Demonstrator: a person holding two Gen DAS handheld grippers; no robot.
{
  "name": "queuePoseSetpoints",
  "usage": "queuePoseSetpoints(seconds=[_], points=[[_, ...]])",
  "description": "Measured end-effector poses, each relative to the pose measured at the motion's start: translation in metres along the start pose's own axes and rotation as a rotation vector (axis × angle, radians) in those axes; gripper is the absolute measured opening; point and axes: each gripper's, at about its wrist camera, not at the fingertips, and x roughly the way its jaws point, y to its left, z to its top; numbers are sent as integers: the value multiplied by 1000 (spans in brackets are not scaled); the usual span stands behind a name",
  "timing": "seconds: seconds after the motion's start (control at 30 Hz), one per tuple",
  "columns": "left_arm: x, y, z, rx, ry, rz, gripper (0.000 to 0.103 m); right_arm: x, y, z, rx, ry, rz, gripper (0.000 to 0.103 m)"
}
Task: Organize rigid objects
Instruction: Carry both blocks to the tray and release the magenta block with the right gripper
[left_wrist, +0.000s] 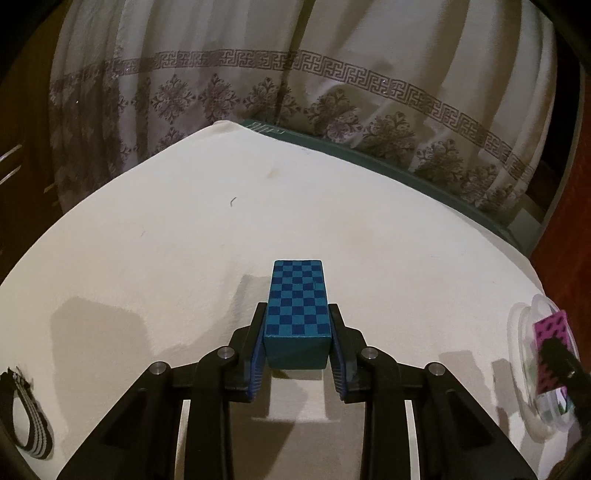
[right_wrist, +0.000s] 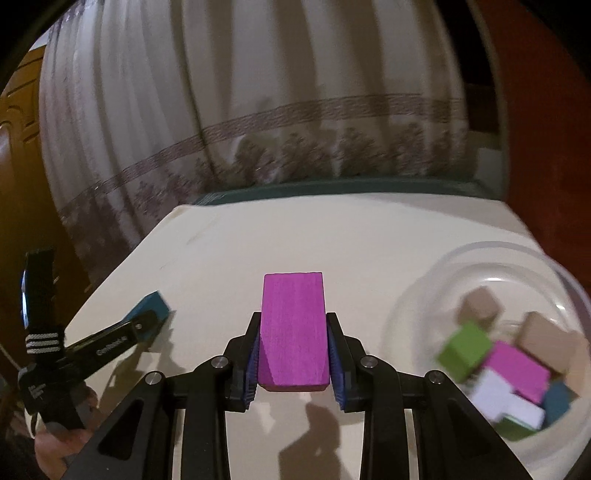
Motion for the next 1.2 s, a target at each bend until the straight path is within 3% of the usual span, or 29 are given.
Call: queuePoseSetpoints(seconds=[0.27,0.6,1.0,1.2], points=[[-8,-11,-2,35,-31,-18,30,-30,-45,4,82,-97,-140,33],[-13,-21,-4,60,-25,-42,30,-31,-103,10,192,-136,-285,34],[-33,-64,-8,138,-23,-117,30,-62,-140,-23,272,-141,-338,34],[-44,-103,-10,204,-20,-189,30,-76,-153,-37,302,-153,-340,42]])
